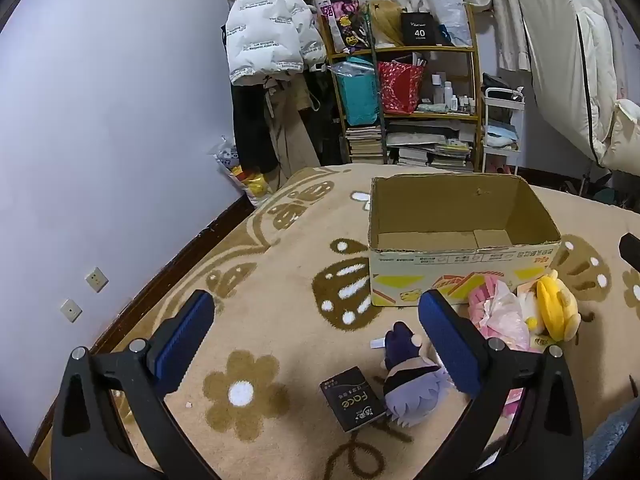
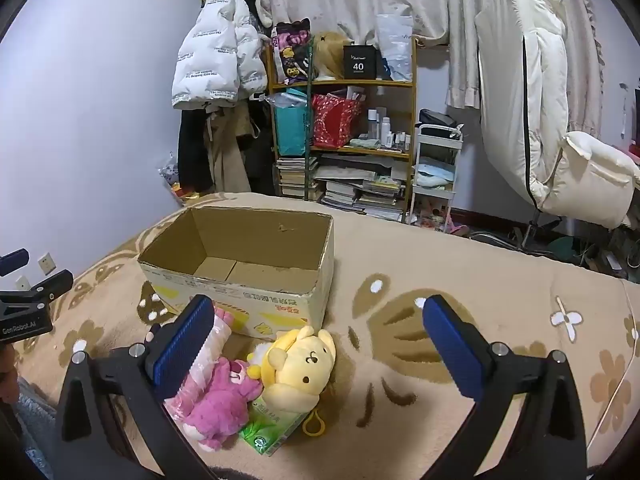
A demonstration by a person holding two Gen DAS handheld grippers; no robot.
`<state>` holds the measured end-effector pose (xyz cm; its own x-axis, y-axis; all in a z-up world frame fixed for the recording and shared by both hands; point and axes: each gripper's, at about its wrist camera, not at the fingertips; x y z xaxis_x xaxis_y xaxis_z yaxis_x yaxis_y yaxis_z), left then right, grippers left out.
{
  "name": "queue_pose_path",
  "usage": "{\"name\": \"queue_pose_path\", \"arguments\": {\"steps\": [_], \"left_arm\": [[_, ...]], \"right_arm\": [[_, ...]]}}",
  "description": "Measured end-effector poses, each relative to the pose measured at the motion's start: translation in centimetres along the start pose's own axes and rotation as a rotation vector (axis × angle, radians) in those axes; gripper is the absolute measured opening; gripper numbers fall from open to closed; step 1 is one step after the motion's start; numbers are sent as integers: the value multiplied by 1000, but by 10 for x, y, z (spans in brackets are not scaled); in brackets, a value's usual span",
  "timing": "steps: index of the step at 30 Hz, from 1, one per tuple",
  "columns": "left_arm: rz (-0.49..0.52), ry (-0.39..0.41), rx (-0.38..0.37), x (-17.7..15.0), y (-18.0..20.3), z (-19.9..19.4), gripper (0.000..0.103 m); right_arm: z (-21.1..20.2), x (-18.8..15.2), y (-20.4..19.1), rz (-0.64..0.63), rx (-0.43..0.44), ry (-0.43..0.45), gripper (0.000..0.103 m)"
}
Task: Organize soft objects
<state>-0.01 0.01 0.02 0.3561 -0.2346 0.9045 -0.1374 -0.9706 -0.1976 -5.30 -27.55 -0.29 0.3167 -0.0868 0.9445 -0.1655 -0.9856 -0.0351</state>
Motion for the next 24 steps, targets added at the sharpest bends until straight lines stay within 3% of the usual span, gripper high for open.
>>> {"name": "queue_pose_path", "arguments": {"steps": [24], "left_arm": [[-10, 12, 22, -1, -5, -12, 101]], "right_arm": [[-3, 1, 2, 5, -3, 9, 103]]}}
Point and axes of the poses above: each gripper's, at about its wrist camera, not at the fingertips, and z roughly the way its jaws point, y to its right, x to its top, and after that the axes turned 14 degrees about y, right-handed
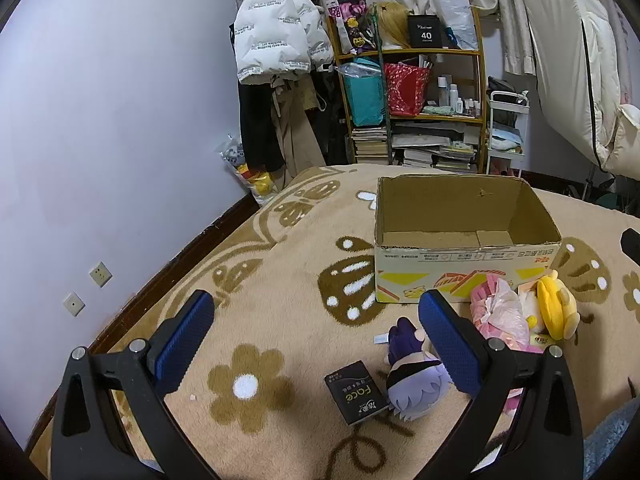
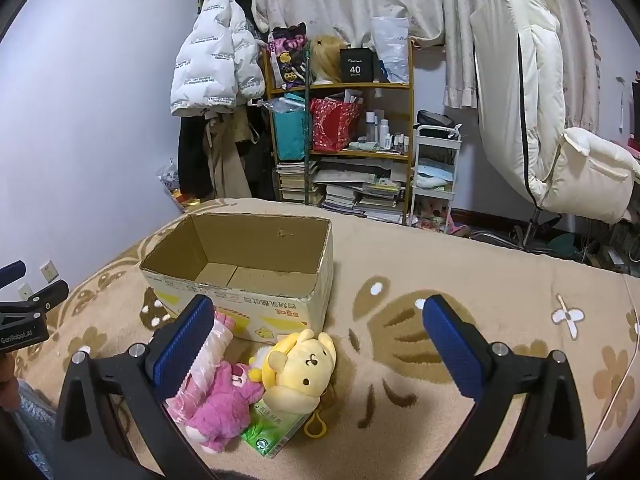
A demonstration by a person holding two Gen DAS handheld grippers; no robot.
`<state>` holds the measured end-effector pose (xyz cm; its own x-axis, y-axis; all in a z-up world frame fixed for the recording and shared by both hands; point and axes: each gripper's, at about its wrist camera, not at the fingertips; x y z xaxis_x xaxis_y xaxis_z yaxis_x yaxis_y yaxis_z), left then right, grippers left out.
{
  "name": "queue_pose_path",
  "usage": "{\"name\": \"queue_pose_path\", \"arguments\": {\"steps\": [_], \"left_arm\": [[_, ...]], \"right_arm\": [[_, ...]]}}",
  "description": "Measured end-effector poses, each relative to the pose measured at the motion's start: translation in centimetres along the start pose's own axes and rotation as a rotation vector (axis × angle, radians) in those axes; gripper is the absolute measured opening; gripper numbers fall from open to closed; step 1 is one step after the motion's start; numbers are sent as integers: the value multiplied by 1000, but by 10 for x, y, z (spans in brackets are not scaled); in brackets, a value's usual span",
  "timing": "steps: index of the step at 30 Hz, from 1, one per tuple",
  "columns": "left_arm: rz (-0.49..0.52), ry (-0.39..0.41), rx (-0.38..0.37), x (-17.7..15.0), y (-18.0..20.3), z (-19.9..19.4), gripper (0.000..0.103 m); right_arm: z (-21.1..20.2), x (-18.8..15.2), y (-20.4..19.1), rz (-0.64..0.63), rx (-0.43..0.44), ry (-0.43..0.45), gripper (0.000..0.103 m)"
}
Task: Organize soft objects
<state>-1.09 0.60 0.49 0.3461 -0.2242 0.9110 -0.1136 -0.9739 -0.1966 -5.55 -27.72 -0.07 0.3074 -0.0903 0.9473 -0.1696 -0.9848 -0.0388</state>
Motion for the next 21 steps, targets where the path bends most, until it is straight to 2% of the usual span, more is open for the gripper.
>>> {"name": "queue_pose_path", "arguments": {"steps": [21], "left_arm": [[3, -4, 5, -2, -2, 0, 101]], "right_arm": [[1, 0, 0, 8, 2, 0, 103]]}}
Point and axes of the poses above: each gripper's, at about its wrist camera, not at the fingertips, and z roughly the way its jaws point, y to its right, x to its top, and after that the axes turned 14 degrees about y, right-handed
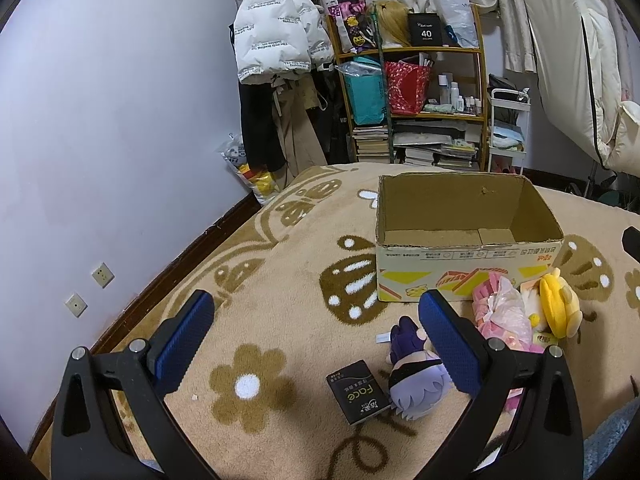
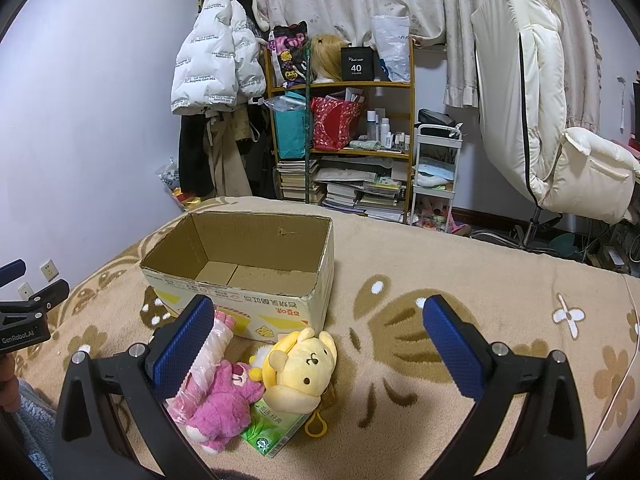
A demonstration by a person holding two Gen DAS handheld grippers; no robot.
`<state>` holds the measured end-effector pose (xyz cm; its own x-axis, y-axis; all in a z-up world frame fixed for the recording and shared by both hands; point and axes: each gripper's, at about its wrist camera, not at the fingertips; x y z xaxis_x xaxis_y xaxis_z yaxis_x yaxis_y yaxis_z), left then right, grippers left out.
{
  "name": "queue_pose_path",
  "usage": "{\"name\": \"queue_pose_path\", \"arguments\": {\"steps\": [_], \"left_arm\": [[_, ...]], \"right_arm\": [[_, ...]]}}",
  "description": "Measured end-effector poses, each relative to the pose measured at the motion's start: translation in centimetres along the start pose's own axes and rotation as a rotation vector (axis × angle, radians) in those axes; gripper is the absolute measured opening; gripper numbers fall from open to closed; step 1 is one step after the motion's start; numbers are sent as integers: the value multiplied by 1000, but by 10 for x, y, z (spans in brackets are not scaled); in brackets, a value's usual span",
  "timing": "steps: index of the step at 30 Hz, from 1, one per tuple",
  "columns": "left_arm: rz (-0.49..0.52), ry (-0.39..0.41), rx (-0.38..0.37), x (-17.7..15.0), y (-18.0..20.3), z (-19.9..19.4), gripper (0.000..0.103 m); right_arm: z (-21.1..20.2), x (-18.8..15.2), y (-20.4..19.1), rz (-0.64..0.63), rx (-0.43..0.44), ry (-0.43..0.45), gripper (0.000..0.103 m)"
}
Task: Organize soft objects
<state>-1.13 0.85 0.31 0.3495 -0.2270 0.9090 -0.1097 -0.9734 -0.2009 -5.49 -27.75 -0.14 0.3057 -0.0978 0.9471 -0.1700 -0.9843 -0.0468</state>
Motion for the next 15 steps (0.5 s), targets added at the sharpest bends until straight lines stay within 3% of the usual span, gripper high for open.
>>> {"name": "queue_pose_path", "arguments": {"steps": [15], "left_arm": [[1, -1, 1, 0, 2, 0, 101]], "right_arm": [[0, 0, 0, 1, 0, -2, 103]]}}
Point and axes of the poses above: each gripper's, at about its wrist camera, not at the fingertips, and z roughly the way its jaws point, y to its right, x to its top, and after that the axes turned 14 degrees about y, right-handed
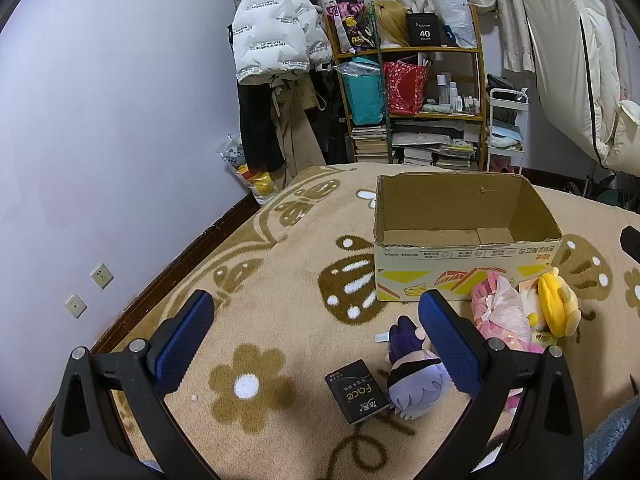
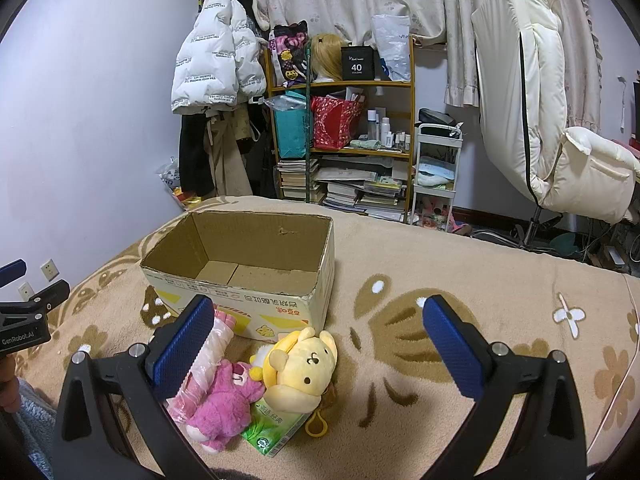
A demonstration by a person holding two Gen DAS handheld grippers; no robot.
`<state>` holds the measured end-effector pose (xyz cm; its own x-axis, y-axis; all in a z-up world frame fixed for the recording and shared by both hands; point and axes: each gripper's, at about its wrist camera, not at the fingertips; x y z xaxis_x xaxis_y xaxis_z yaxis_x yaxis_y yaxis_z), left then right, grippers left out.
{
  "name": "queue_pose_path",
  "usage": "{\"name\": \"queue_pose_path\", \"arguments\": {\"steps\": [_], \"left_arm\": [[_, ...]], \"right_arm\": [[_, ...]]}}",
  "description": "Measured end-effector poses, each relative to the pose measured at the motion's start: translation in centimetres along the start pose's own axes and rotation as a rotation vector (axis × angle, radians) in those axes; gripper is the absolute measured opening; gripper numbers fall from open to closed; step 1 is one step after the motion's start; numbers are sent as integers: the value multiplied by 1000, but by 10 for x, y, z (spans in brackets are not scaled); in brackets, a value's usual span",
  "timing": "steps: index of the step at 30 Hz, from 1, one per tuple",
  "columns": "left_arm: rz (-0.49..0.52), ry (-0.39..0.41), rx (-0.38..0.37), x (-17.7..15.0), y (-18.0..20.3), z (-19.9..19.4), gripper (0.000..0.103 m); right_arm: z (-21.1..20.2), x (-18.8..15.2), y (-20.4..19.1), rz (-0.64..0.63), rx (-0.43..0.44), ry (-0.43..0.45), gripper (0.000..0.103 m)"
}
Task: Organize soft objects
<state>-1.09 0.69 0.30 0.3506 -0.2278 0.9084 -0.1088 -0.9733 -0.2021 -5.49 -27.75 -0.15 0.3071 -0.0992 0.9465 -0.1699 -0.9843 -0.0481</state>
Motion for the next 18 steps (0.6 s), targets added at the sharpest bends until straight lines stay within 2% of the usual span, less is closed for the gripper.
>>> {"name": "queue_pose_path", "arguments": {"steps": [18], "left_arm": [[5, -3, -1, -3, 4, 2, 101]], "right_arm": [[-2, -2, -1, 6, 5, -4, 103]]}}
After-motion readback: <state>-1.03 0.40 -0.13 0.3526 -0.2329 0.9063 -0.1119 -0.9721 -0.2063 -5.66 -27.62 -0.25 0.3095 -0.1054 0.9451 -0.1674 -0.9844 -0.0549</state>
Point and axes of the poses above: each gripper's, at about its wrist camera, not at the fingertips, and z roughly the way its jaws point, y to its right, x to its top, and after that the axes turned 14 degrees about y, right-handed
